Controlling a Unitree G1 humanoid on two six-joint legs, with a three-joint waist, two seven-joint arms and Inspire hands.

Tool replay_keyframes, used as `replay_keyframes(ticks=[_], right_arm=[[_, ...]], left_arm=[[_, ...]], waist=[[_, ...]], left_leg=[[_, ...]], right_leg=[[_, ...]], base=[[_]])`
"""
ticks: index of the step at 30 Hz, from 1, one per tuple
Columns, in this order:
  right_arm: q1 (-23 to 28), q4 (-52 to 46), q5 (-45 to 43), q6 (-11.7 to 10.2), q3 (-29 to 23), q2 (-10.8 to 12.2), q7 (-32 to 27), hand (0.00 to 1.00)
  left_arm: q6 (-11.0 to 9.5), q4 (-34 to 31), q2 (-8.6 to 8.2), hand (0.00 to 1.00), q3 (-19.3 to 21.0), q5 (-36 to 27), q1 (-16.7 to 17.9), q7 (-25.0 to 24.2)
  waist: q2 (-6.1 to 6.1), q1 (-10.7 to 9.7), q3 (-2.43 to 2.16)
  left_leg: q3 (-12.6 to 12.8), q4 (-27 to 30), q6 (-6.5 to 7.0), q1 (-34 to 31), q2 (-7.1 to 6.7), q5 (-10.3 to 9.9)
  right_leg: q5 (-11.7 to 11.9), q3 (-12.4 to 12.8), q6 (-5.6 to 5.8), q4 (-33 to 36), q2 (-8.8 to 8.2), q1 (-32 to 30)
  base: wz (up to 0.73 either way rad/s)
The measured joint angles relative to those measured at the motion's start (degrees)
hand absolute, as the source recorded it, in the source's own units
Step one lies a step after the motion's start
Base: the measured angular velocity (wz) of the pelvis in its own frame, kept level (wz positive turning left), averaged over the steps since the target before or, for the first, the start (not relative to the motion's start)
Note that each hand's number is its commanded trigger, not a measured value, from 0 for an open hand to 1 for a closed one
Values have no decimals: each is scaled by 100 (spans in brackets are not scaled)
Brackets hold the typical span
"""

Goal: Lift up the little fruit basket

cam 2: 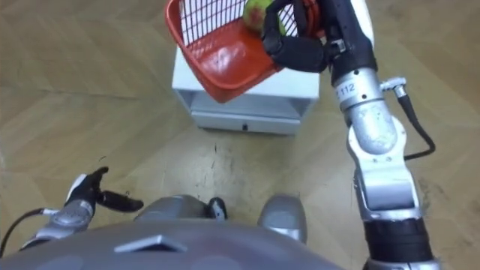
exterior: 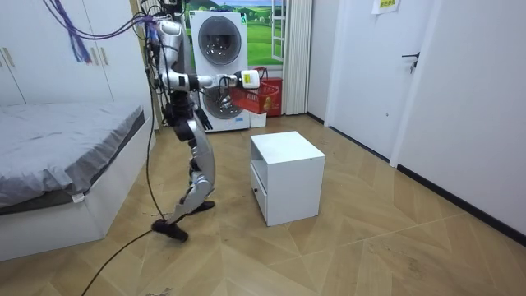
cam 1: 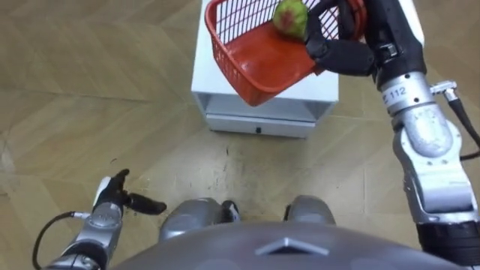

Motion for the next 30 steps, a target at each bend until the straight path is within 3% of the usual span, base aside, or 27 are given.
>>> replay_keyframes(ticks=[1, 2, 3, 4, 6, 12, 14, 18, 24, 28, 29, 30], right_arm=[[13, 1, -16, 8, 0, 1, -20, 100], [21, 1, -46, 11, 16, -1, -91, 100], [31, 17, -85, 11, 19, -24, -165, 100], [50, 56, -83, 11, 17, -43, -217, 100], [101, 262, -91, 11, 72, -50, -394, 100], [144, 334, -151, 13, 207, -15, -541, 100], [141, 340, -149, 13, 259, -9, -567, 100], [60, 510, -183, 10, 375, 0, -799, 100], [4, 886, -162, -3, 469, 0, -1117, 100], [-20, 1149, -96, -4, 572, -3, -1311, 100], [-22, 1228, -96, -12, 655, -5, -1365, 100], [-41, 1398, -83, -93, 688, -6, -1424, 100]], left_arm=[[-1, 6, -5, 0, 0, -2, 7, 1], [-6, 34, -7, 0, 0, -4, 24, 1], [2, 61, -34, 0, 3, -1, 43, 2], [4, 58, -63, 0, 6, 1, 51, -1], [-19, 34, -98, 0, 121, 2, 252, -3], [79, 126, -154, 0, 273, 62, 599, 5], [114, 143, -207, 0, 254, 63, 650, 5], [162, 82, -246, 0, 244, 65, 613, 7], [176, 84, -249, 0, 245, 66, 627, 35], [187, 70, -254, 0, 243, 61, 616, 34], [184, 72, -253, 0, 242, 58, 613, 25], [149, 85, -259, 0, 229, 60, 600, 9]], waist=[[-2, -10, -4], [-34, -4, -26], [-20, -18, -34], [11, -43, -63], [101, 148, -109], [13, 163, -142], [10, 162, -138], [16, 164, -133], [99, 193, -82], [131, 184, -79], [109, 170, -78], [75, 125, -75]], left_leg=[[-51, -41, -2, 68, -7, 0], [-74, -103, -5, 166, -32, -2], [-60, -92, -55, 230, -25, -30], [-57, -114, -76, 275, 9, -29], [-20, -385, -140, 570, 199, 6], [-29, -667, -354, 769, 488, -24], [-33, -666, -361, 769, 539, -27], [-6, -671, -405, 776, 587, -53], [76, -700, -405, 765, 591, -53], [96, -626, -405, 705, 587, -53], [158, -300, -473, 509, 575, -88], [143, -141, -673, 147, 568, -209]], right_leg=[[-8, 1, -10, -396, 66, 1], [46, 18, -39, -1302, 148, 48], [206, -38, -201, -1953, 226, 154], [239, -115, -230, -2091, 228, 248], [370, -184, -327, -2601, 443, 695], [549, -259, -470, -3379, 784, 1146], [640, -256, -488, -3635, 849, 1289], [716, -245, -512, -3890, 919, 1410], [716, -295, -512, -3949, 931, 1372], [718, -238, -515, -3956, 911, 1368], [737, -56, -522, -3973, 856, 1381], [752, 361, -504, -3999, 783, 1373]], base=[[58], [59], [57], [34], [-7], [-3], [-2], [-2], [-4], [3], [22], [38]])
